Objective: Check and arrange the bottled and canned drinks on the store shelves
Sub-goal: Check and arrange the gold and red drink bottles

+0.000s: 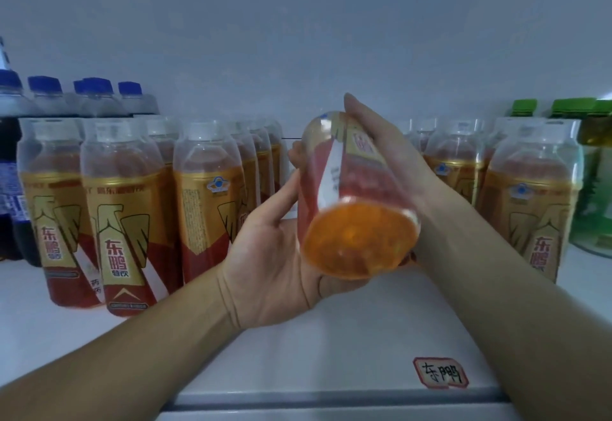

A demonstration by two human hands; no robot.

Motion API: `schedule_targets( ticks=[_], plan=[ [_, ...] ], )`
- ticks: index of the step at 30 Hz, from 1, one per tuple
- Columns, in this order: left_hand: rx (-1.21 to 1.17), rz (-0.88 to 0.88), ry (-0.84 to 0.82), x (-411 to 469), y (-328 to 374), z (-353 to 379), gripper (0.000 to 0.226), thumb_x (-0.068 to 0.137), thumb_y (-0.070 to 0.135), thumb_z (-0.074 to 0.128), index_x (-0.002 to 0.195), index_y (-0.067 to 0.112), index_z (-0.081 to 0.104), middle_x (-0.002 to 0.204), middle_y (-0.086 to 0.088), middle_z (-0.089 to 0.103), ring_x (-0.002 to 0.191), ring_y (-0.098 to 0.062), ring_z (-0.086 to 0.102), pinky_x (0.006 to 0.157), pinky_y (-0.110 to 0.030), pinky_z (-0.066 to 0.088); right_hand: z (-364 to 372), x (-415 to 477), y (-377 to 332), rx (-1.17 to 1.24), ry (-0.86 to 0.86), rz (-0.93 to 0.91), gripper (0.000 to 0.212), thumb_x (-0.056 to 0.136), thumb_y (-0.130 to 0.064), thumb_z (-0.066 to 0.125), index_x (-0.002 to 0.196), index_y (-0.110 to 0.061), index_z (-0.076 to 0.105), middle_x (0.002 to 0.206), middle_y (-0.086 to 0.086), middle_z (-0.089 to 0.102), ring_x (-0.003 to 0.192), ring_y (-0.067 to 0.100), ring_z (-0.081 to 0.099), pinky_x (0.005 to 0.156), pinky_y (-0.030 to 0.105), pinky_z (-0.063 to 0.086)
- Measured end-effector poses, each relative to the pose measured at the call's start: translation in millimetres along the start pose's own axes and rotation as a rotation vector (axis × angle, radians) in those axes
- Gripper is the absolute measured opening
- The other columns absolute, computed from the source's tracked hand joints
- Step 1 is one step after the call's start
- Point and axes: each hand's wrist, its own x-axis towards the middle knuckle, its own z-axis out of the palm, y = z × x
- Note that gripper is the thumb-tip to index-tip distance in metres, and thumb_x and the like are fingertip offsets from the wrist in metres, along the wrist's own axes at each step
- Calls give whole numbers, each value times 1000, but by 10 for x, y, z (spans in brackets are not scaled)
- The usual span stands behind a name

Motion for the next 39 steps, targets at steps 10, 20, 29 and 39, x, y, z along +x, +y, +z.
schedule_targets(
  ticks=[10,20,29,39],
  plan=[
    [171,436,432,145,-46,129,51,104,47,38,120,10,70,110,-13,75,104,-26,71,102,-45,48,58,-87,95,-690,-106,-671,38,76,-16,76,112,-20,64,97,-2,76,92,18,74,75,27,57],
    [1159,918,523,-80,-58,125,55,99,28,43,150,36,25,160,18,25,143,12,22,117,-14,23,63,56,212,-822,166,-589,38,88,-36,76,120,-28,57,112,-13,71,104,0,67,98,30,54],
    [2339,977,734,-502,638,92,43,91,32,53,131,20,59,138,-2,58,135,-20,44,119,-38,20,184,118,267,-907,332,-278,110,86,-36,79,161,-31,-1,161,4,32,145,26,37,111,35,35],
    [2413,912,760,-489,649,-76,35,87,31,45,98,18,75,106,2,69,124,-26,48,114,-48,30,-100,197,552,-945,378,-29,68,82,-12,81,140,-13,44,114,3,68,94,12,66,63,23,49]
  ],
)
